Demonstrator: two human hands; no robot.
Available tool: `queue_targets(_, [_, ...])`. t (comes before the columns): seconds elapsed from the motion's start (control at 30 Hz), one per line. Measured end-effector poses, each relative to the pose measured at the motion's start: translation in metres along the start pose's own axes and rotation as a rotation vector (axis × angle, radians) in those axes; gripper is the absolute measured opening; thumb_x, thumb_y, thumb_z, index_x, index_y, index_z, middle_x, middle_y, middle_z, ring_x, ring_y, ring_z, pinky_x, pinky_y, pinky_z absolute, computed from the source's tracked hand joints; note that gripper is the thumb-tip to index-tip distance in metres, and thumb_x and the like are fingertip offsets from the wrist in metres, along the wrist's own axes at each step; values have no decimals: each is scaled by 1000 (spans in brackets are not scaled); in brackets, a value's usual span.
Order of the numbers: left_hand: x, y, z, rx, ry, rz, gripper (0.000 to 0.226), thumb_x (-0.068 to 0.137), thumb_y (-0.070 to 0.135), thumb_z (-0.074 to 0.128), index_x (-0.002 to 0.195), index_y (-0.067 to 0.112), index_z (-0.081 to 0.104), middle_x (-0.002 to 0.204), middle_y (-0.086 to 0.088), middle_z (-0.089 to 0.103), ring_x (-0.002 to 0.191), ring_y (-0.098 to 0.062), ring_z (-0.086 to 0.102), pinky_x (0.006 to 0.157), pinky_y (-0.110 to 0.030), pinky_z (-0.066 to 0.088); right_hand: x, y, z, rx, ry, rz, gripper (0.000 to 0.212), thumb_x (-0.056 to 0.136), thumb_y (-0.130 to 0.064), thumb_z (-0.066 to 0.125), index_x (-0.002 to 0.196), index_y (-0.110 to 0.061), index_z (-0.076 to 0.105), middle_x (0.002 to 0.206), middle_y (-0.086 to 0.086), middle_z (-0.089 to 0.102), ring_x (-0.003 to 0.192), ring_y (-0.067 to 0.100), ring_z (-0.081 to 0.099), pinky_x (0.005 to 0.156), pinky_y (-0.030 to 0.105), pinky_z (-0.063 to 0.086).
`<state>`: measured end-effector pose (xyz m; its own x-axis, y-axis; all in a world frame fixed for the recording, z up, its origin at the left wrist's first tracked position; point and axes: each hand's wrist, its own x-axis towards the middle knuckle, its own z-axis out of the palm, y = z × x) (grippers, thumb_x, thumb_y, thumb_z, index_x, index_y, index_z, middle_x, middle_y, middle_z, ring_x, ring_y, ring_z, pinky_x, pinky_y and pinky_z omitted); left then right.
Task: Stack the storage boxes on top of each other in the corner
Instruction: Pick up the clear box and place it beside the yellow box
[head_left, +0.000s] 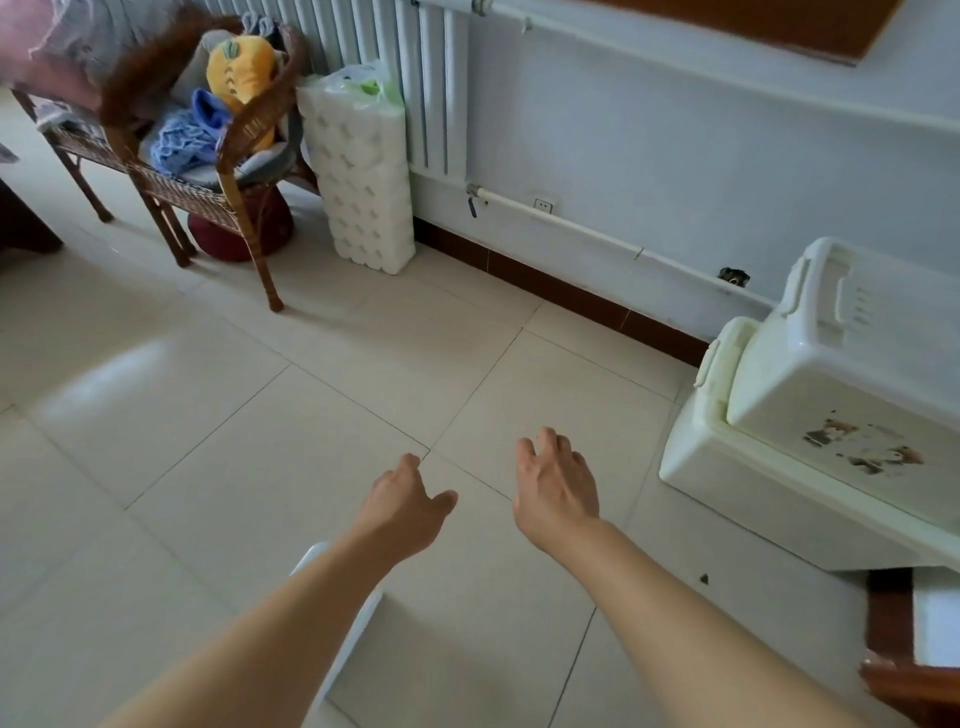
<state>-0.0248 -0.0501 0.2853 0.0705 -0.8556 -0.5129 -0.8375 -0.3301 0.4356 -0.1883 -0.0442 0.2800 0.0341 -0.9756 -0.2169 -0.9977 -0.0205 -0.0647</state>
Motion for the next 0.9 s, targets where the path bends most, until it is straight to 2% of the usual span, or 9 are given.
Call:
queue_targets(0.27, [73,-126,-62,30,-136,91,64,89,41,56,141,12,32,129,-13,53,124,-28,45,95,-31,37,33,-148,52,47,-73,171,31,82,-8,50,112,-9,44,119,13,41,104,28,47,84,31,38])
queue_targets(0.37, [93,-180,-72,66,-194,61,64,89,39,55,141,12,31,133,-11,51,125,-28,45,96,-31,37,35,-193,78,71,-105,220,31,81,-8,52,111,-8,44,118,13,42,103,28,48,83,31,38])
queue_targets(0.57, [115,-254,-57,134,-278,-14,61,91,38,51,141,10,30,130,-13,55,123,-29,49,94,-33,40,33,-234,128,104,-175,283,33,81,-10,54,112,-9,43,118,12,43,103,27,49,80,30,38])
queue_targets(0.67, [124,-279,-43,127,-281,-48,59,91,38,53,139,11,33,129,-12,55,118,-29,52,85,-30,40,36,-248,157,135,-212,277,31,82,-9,52,111,-9,44,117,12,44,102,27,50,80,31,38])
queue_targets(0.8, [140,-309,-20,109,-260,-88,52,89,38,56,132,11,40,125,-13,58,113,-31,54,83,-31,42,40,-266,202,166,-266,259,34,84,-13,55,115,-9,42,119,12,44,106,27,48,84,32,39])
queue_targets(0.9, [154,-331,-1,112,-245,-107,49,88,38,56,128,12,43,121,-11,60,107,-29,56,75,-28,39,39,-277,236,176,-318,238,37,85,-16,55,118,-9,41,119,12,44,107,27,48,86,33,39])
